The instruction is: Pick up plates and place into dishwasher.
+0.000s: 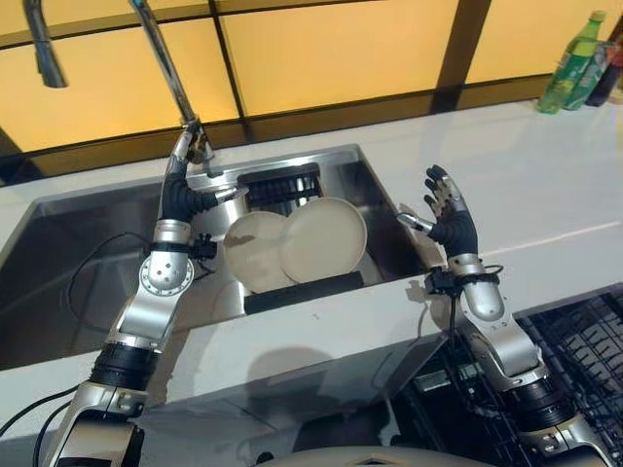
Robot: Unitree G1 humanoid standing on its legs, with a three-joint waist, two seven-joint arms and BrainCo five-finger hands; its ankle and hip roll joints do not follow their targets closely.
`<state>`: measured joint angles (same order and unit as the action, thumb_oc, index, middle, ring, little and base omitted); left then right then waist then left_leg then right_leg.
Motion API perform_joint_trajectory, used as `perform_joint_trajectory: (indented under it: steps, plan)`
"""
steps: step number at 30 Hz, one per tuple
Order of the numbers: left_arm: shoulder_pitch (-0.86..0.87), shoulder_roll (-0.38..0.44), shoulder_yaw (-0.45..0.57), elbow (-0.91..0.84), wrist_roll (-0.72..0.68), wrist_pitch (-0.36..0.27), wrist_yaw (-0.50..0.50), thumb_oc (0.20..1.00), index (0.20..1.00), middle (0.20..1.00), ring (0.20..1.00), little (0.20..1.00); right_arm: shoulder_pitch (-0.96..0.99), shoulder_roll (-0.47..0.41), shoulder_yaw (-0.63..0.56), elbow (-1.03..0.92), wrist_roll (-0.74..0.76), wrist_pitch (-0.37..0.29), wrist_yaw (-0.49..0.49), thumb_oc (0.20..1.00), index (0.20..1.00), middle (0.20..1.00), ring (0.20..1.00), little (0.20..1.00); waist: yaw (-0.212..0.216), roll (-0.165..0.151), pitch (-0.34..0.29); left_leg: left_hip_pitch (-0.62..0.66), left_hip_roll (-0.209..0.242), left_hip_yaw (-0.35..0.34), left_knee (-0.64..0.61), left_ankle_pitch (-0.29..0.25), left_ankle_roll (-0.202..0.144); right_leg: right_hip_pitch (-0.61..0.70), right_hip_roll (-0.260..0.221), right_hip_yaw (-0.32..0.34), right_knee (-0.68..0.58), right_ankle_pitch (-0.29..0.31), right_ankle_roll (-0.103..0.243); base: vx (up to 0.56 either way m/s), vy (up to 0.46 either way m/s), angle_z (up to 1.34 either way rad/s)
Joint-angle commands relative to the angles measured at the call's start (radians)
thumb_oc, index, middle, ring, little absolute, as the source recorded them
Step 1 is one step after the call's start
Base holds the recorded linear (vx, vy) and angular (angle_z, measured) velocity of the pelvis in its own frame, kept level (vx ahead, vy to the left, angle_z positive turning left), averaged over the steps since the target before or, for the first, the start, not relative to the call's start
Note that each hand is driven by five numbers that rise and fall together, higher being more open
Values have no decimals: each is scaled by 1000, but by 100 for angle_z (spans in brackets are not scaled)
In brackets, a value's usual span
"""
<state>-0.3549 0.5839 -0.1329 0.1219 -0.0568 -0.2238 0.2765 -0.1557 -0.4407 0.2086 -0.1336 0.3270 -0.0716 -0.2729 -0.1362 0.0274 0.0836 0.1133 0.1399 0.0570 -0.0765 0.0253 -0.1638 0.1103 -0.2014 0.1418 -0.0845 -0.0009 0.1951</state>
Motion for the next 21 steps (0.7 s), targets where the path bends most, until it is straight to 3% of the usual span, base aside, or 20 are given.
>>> perform_joint_trajectory:
  steps: [1, 11, 18, 21]
  plan:
    - [-136, 56, -40, 83, 3, -37, -31, 1000, 1000, 1000, 1000, 1000, -49, -15, -5, -41, 14, -14, -4, 1000, 1000, 1000, 1000, 1000, -31, 13, -38, -19, -68, 30, 97, -120, 96, -105, 75, -32, 118, -18, -47, 148, 142, -32]
    - [-183, 97, -92, 304, -35, -22, -85, 1000, 1000, 1000, 1000, 1000, 6, -36, -7, -56, 23, -21, 39, 1000, 1000, 1000, 1000, 1000, -101, 19, -2, -11, -102, 106, 131, -167, 137, -171, 41, 40, 164, -2, 0, 80, 80, -24]
    - [-254, 98, -146, 491, -61, 41, -161, 1000, 1000, 1000, 1000, 1000, -23, -72, -11, -34, 31, -14, 55, 1000, 1000, 1000, 1000, 1000, -136, 26, 49, -46, -118, 126, 172, -181, 148, -232, 29, 70, 201, 12, 8, 26, 80, -12]
    - [-267, 107, -152, 572, -47, 79, -139, 1000, 1000, 1000, 1000, 1000, -19, -84, -15, -34, 36, -13, 58, 1000, 1000, 1000, 1000, 1000, -143, 27, 58, -42, -123, 127, 170, -181, 150, -231, 25, 74, 198, 17, 10, 73, 32, -6]
